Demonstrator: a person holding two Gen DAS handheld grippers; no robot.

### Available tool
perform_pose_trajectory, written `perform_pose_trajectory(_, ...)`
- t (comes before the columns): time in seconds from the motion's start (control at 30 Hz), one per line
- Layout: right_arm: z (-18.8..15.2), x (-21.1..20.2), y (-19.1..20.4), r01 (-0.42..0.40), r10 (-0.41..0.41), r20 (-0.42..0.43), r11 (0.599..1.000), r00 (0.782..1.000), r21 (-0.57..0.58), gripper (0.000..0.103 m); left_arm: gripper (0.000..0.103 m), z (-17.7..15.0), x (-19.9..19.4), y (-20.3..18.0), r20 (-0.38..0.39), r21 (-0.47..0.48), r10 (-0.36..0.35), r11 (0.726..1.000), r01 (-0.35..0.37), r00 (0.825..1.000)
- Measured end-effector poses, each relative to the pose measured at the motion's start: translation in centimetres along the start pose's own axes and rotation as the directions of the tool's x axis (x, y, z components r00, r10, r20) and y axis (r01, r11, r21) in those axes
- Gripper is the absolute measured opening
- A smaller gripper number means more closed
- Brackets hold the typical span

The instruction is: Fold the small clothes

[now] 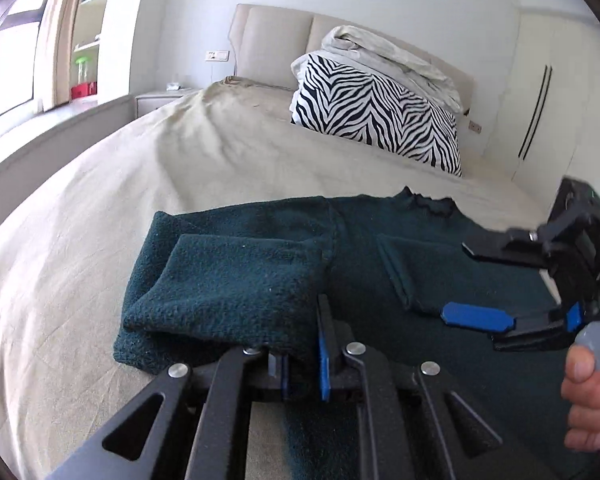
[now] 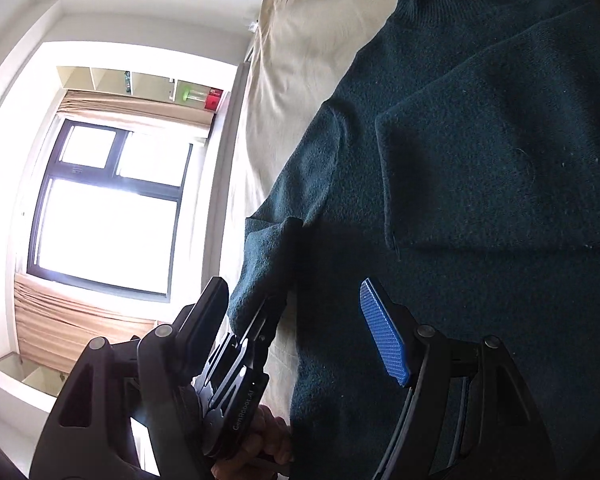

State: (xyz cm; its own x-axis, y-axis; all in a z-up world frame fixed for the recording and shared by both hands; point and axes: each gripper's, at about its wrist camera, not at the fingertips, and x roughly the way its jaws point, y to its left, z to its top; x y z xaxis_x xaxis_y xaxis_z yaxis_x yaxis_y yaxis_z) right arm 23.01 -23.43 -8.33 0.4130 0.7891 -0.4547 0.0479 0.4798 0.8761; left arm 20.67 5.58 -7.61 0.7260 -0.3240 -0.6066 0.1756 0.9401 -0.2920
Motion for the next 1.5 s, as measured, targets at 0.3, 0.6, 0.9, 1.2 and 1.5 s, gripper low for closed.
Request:
perform_pose_trajectory(0.3,-1.3,-10.0,-4.5,-0.013,-0.005,0.198,0.996,0.980,0.091,0.068,0.011,-5.0,2.6,-12.6,0.150,0.746,0.198,0.620,-0.242,0.969)
perform_pose_trajectory(0.6,-1.0,-14.2,-7.1,0.015,-0.046,0.212,0.989,0.976,0.147,0.068,0.013,-10.1,2.5,-15.2,0.279,0.888,0.193,0.321,-0.329,0.941)
perform_pose_trajectory(0.9,0.8,-11.3,-1.7,0.097,-0.095,0.123,0.995,0.988,-0.010,0.068,0.007,-15.3,3.4,-17.5,0.302,0.953,0.100,-0.017,-0.302,0.948)
perform_pose_trajectory(1.2,1.0,-9.3,0.3,0.240,-0.244,-0.028,0.966,0.969,-0.099,0.068,0.010,-15.0,2.8,-17.8,0.302,0.953,0.097,0.002,-0.304,0.948)
perform_pose_trajectory(1.5,1.8,-7.3,-3.8,0.253,-0.253,-0.044,0.967,0.966,-0.007,0.067,0.014,-12.9,2.6,-17.1,0.259,0.955,0.107,0.122,-0.272,0.960)
